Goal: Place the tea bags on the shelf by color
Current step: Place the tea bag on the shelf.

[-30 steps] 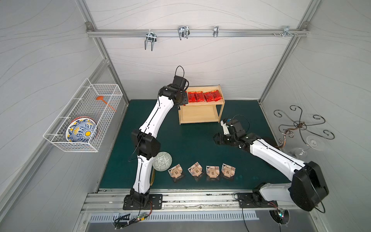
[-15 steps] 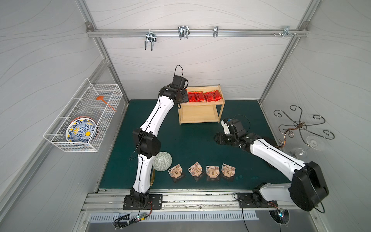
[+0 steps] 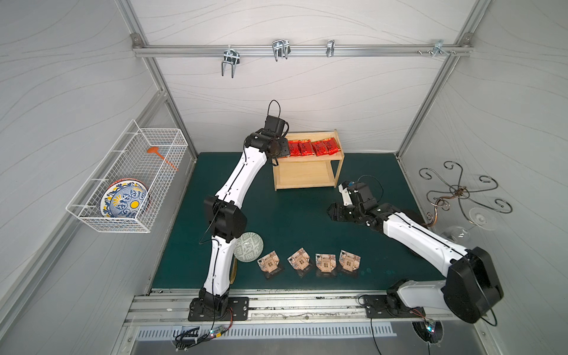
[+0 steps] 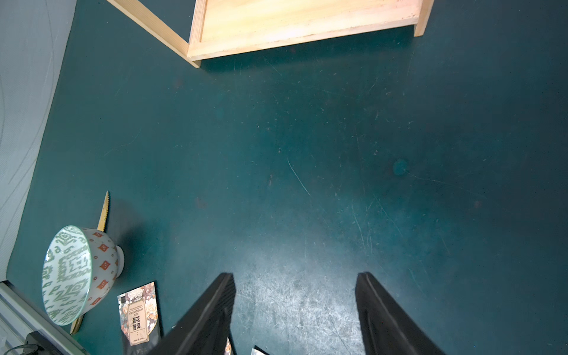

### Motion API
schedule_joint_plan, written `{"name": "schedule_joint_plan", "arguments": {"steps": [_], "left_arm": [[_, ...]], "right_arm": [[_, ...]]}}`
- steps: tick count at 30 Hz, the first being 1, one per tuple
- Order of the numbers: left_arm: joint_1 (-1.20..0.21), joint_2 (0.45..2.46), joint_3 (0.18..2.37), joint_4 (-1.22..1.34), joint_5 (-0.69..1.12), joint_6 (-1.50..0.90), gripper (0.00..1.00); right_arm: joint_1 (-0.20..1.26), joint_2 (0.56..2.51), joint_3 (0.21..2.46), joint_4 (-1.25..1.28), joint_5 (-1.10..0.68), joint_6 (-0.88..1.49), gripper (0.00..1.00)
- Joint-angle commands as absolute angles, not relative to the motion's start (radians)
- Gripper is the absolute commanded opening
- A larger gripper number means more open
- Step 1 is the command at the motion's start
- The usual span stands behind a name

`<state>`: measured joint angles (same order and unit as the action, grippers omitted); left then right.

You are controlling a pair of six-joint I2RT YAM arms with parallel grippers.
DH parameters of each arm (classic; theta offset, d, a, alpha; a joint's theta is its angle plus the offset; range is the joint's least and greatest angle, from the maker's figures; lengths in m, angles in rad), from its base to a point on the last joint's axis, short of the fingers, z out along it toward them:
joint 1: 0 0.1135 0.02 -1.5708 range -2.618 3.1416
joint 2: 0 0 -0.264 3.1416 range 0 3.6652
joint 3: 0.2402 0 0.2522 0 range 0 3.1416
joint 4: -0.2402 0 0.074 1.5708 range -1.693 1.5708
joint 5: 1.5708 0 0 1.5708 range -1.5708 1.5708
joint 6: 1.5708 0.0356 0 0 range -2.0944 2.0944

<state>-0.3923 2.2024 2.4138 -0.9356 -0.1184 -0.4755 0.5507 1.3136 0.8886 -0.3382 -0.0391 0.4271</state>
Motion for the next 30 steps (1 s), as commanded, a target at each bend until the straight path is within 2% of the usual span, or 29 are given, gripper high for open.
{"name": "schedule_joint_plan", "arguments": {"steps": [1, 11, 17, 25, 30], "left_arm": [[-0.388, 2.237, 2.411, -0.905, -0.1, -0.487, 0.62], [-0.379, 2.222, 2.417, -0.91, -0.12, -0.489, 0.63], [-0.377, 2.112, 2.384, -0.93, -0.132, -0.48, 0.66], [-0.401, 1.762, 1.938, -0.819, -0.046, -0.527, 0.7], [-0.416, 1.573, 1.639, -0.78, 0.003, -0.587, 0.7]], "right_arm": [[0.545, 1.316, 0.876, -0.337, -0.046, 0.43, 0.67], [0.543, 1.314, 0.877, -0.335, -0.048, 0.429, 0.67], [0.566, 1.296, 0.88, -0.322, -0.057, 0.389, 0.68], [0.817, 1.287, 0.898, -0.337, 0.119, 0.268, 0.69], [1.007, 1.314, 0.835, -0.216, 0.198, 0.209, 0.69]]}}
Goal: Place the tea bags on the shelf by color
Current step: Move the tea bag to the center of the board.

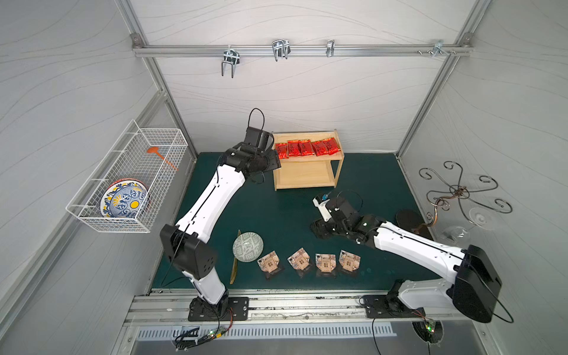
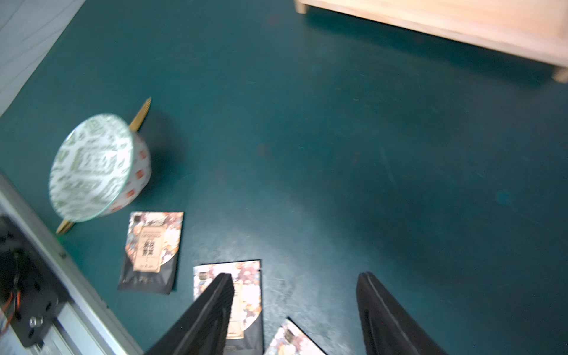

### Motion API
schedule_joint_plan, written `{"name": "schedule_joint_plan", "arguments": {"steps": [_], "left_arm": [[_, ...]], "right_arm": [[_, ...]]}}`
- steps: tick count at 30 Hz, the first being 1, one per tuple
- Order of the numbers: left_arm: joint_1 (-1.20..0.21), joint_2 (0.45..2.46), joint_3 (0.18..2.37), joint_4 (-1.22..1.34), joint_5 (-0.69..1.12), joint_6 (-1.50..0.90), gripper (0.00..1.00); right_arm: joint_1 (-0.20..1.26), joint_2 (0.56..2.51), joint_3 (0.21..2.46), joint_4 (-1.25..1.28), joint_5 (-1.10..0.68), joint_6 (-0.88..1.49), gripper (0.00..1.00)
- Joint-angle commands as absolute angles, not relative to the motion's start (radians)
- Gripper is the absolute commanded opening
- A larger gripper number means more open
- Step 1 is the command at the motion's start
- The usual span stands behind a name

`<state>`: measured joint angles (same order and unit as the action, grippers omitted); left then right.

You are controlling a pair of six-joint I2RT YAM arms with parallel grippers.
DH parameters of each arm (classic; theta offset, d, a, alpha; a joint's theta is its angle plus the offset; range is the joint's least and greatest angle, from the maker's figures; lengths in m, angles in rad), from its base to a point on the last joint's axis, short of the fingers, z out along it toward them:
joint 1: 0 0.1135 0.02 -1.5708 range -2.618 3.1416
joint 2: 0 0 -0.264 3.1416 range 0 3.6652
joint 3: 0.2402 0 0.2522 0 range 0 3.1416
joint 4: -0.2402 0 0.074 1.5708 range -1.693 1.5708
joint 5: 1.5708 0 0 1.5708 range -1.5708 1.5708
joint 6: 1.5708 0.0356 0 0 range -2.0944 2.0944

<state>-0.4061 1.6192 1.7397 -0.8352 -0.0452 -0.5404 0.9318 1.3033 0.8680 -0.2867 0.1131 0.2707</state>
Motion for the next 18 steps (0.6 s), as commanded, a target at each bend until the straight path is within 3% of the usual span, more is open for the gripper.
{"name": "schedule_joint_plan", "arguments": {"steps": [1, 11, 18], "left_arm": [[-0.416, 1.539, 1.58, -0.77, 0.012, -0.597, 0.7], [-0.421, 1.399, 1.271, -0.707, 0.16, -0.664, 0.69], [-0.438, 1.412, 1.192, -0.677, 0.21, -0.669, 0.68]], "right_arm": [[1.046, 1.332, 0.832, -0.193, 0.218, 0.189, 0.69], [1.248, 1.486, 0.815, -0.179, 0.268, 0.132, 0.68], [1.296, 1.41, 0.694, -0.182, 0.206, 0.182, 0.55]]}}
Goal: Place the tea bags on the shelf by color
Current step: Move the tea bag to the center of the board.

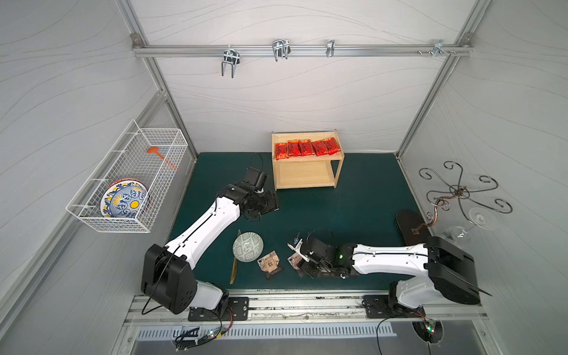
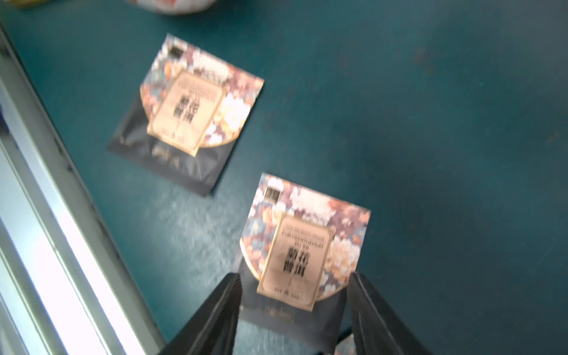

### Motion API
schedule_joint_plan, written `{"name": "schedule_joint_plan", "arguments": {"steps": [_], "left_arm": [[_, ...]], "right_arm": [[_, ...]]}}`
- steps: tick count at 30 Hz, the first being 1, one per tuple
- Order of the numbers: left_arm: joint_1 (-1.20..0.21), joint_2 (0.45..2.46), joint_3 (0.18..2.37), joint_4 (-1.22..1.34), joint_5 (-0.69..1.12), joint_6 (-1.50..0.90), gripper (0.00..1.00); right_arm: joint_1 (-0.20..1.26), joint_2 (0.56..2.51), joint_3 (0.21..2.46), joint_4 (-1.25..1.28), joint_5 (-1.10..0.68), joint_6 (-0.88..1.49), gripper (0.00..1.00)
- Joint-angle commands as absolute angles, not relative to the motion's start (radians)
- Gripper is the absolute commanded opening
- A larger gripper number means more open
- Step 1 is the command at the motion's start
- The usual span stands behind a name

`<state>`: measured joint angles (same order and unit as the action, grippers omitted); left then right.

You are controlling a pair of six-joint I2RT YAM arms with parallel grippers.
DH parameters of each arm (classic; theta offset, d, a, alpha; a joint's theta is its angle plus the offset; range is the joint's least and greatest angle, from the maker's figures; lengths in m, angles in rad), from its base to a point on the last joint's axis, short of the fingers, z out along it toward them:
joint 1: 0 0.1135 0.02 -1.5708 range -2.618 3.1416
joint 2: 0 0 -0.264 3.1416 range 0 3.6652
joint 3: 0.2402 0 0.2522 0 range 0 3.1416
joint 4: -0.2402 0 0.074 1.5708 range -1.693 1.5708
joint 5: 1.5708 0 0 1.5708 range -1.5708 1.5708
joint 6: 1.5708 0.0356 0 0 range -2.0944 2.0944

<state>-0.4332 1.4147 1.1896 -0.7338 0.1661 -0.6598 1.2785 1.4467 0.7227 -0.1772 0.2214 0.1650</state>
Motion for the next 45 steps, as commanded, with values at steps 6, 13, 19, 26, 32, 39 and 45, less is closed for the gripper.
{"name": "schedule_joint_plan", "arguments": {"steps": [6, 13, 19, 26, 32, 39, 45], "left_arm": [[-0.44, 1.423, 1.183, -0.661, 0.223, -0.672, 0.67], [-0.442, 1.456, 1.189, -0.671, 0.23, -0.672, 0.67], [-0.441, 1.47, 1.192, -0.672, 0.209, -0.665, 0.68], [-0.438, 1.483, 1.197, -0.68, 0.201, -0.661, 0.67], [-0.418, 1.48, 1.185, -0.683, 0.21, -0.657, 0.67], [-0.41, 1.502, 1.17, -0.666, 0.274, -0.634, 0.66], [-0.444, 1.581, 1.189, -0.667, 0.363, -0.589, 0.63]], "right_arm": [[1.305, 1.421, 0.657, -0.16, 0.187, 0.205, 0.42], [1.305, 1.479, 0.667, -0.116, 0.172, 0.192, 0.33], [1.261, 1.523, 0.665, -0.071, 0.151, 0.18, 0.32], [1.174, 1.583, 0.688, -0.02, 0.115, 0.173, 0.32], [1.092, 1.627, 0.718, -0.007, 0.089, 0.165, 0.33], [0.991, 1.644, 0.776, -0.002, 0.017, 0.164, 0.34], [0.92, 1.531, 0.739, 0.038, -0.112, 0.219, 0.36]]}}
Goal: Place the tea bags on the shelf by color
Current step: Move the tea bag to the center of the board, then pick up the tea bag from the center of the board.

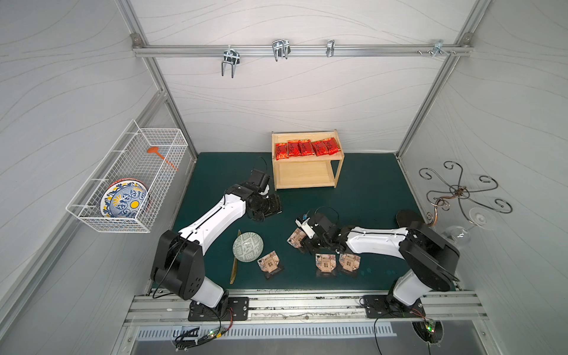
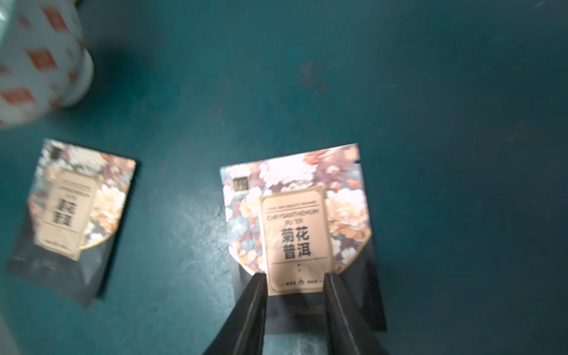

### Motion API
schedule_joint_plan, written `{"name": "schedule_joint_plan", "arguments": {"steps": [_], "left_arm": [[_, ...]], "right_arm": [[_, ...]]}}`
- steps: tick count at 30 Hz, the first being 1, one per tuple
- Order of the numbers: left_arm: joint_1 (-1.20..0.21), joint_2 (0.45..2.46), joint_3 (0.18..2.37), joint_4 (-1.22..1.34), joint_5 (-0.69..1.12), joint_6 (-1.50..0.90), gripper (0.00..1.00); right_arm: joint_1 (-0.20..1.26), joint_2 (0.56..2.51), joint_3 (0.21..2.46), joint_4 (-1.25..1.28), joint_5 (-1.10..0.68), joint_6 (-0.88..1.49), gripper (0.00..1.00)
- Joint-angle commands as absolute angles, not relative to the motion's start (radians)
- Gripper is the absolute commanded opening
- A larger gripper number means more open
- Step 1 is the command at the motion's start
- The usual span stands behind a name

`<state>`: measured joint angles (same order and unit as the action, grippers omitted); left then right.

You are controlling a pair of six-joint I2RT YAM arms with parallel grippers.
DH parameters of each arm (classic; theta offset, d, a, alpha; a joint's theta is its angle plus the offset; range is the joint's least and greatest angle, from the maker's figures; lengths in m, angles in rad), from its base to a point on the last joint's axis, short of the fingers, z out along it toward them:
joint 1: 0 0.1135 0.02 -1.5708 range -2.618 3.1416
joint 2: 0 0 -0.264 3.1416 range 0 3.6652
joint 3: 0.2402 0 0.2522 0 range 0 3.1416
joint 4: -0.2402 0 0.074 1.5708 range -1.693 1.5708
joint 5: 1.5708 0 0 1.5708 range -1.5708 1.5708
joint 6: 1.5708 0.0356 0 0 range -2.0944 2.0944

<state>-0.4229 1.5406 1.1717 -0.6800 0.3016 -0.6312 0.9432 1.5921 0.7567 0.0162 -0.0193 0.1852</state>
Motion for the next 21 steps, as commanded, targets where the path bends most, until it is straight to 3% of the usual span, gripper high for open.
{"name": "schedule_joint_plan", "arguments": {"steps": [1, 12, 21], "left_arm": [[-0.453, 1.599, 1.194, -0.668, 0.372, -0.579, 0.62], [-0.523, 1.707, 1.18, -0.689, 0.447, -0.529, 0.57], [-0.526, 1.76, 1.152, -0.685, 0.485, -0.551, 0.58]], "right_arm": [[0.912, 1.523, 0.731, 0.049, -0.133, 0.231, 0.35], [0.837, 1.575, 0.671, 0.154, -0.245, 0.276, 0.13], [0.814, 1.596, 0.62, 0.211, -0.256, 0.301, 0.1]]}}
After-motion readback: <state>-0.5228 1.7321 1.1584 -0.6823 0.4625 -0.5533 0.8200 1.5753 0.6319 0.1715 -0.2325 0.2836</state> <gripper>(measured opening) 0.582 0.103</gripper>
